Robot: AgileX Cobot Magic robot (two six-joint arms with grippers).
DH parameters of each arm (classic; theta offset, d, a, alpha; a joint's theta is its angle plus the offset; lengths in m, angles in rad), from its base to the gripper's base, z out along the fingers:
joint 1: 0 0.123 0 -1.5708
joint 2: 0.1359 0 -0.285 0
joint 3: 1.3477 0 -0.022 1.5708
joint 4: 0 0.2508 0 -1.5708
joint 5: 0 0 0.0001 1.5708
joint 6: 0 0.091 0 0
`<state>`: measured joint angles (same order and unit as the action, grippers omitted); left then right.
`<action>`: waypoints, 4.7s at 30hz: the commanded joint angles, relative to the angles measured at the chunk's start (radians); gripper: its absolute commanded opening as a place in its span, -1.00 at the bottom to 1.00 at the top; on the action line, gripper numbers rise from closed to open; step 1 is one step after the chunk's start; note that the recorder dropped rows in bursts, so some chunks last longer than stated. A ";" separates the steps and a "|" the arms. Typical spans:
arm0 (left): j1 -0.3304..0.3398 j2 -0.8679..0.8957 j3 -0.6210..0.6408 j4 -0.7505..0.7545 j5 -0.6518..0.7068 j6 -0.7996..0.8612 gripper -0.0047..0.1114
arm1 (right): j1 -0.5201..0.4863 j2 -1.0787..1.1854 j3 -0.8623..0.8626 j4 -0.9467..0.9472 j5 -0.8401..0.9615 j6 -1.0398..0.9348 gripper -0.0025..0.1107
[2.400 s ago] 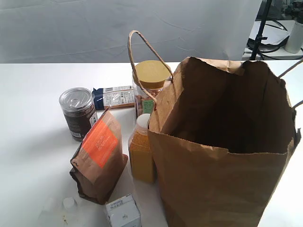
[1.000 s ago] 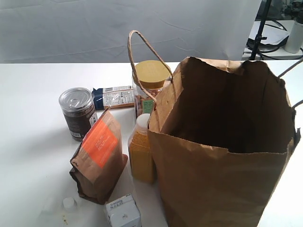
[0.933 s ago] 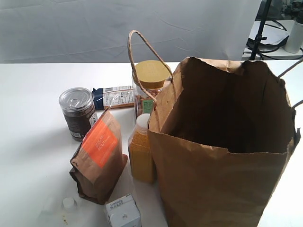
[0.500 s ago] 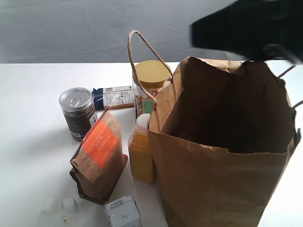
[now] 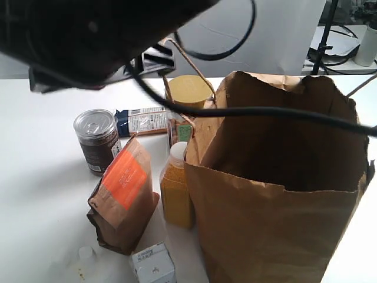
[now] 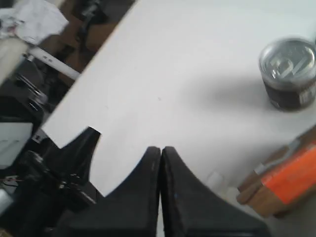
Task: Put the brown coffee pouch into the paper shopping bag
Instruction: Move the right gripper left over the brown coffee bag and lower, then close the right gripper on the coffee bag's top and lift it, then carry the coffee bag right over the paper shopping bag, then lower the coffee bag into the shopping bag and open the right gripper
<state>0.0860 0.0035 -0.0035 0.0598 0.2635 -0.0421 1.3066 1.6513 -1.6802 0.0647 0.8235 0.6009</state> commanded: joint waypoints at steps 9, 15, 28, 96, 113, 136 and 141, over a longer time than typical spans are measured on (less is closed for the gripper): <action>0.004 -0.003 0.004 0.004 -0.004 -0.003 -0.92 | 0.001 0.237 -0.214 -0.167 0.358 0.332 -0.87; 0.004 -0.003 0.004 0.004 -0.004 -0.003 -0.92 | 0.001 0.309 -0.218 -0.134 0.365 0.373 -0.28; 0.004 -0.003 0.004 0.004 -0.004 -0.003 -0.92 | -0.008 0.388 -0.218 -0.179 0.369 0.453 0.00; 0.004 -0.003 0.004 0.004 -0.004 -0.003 -0.92 | 0.210 -0.377 -0.211 -0.564 0.398 0.187 -0.96; 0.004 -0.003 0.004 0.004 -0.004 -0.003 -0.92 | 0.089 -0.549 0.108 -0.707 0.398 0.393 -0.96; 0.004 -0.003 0.004 0.004 -0.004 -0.003 -0.92 | -0.111 -0.543 0.545 -0.610 0.260 0.379 -0.96; 0.004 -0.003 0.004 0.004 -0.004 -0.003 -0.92 | -0.111 -0.515 0.579 -0.605 0.237 0.379 -0.96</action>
<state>0.0860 0.0035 -0.0035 0.0598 0.2635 -0.0421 1.2046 1.1298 -1.1132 -0.5214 1.1010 0.9875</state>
